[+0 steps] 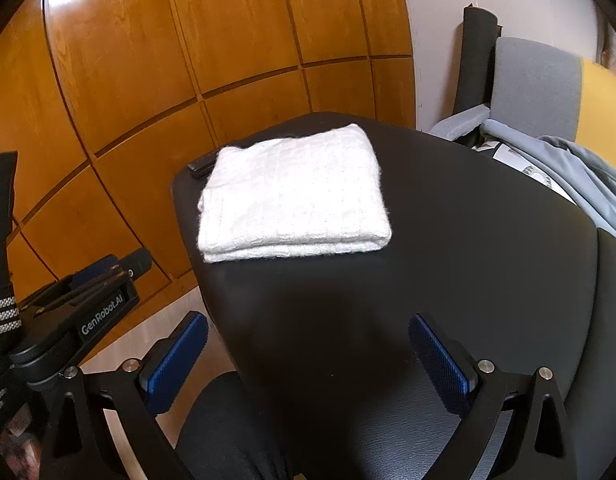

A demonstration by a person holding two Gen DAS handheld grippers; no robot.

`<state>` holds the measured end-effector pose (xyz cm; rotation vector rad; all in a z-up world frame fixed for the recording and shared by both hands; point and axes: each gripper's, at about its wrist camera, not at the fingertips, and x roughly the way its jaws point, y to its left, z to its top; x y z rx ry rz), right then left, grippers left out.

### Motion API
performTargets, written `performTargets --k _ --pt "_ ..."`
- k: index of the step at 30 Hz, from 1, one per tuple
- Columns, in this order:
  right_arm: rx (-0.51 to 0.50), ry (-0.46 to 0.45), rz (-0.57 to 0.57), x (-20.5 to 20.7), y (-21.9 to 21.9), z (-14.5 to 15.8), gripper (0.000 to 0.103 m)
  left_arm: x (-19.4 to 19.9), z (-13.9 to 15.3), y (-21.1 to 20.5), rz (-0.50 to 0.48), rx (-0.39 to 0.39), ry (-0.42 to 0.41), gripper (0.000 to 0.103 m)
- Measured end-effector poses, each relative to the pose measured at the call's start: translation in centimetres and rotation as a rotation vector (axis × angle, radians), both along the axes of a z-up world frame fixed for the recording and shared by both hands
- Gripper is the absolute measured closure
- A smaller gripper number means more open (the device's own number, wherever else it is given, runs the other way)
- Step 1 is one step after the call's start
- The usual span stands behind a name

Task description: Fold clothes

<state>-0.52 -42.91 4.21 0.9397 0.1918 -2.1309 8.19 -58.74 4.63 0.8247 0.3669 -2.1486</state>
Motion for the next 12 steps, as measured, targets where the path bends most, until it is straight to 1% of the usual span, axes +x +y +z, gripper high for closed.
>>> performTargets --k 2,4,6,7,11,12 --pt "0.0 0.001 0.006 0.09 -0.02 0.02 0.002 -0.01 -0.04 -0.12 0.001 0.006 -0.002 0.065" --pt "-0.001 0.002 0.008 0.12 -0.07 0.04 0.002 0.25 -0.12 -0.28 -0.007 0.033 0.02 0.066" --pt "-0.001 0.002 0.009 0.14 -0.12 0.05 0.002 0.44 -0.18 -0.31 -0.007 0.038 0.035 0.066" --pt "0.0 0.002 0.007 0.11 -0.14 0.03 0.002 0.47 -0.18 -0.27 -0.005 0.033 0.038 0.066" --pt "0.0 -0.004 0.001 -0.01 -0.1 -0.1 0.002 0.42 0.23 0.47 0.014 -0.052 0.036 0.065" --pt "-0.002 -0.006 0.002 -0.02 -0.07 -0.12 0.002 0.42 0.33 0.53 0.011 -0.051 0.039 0.065"
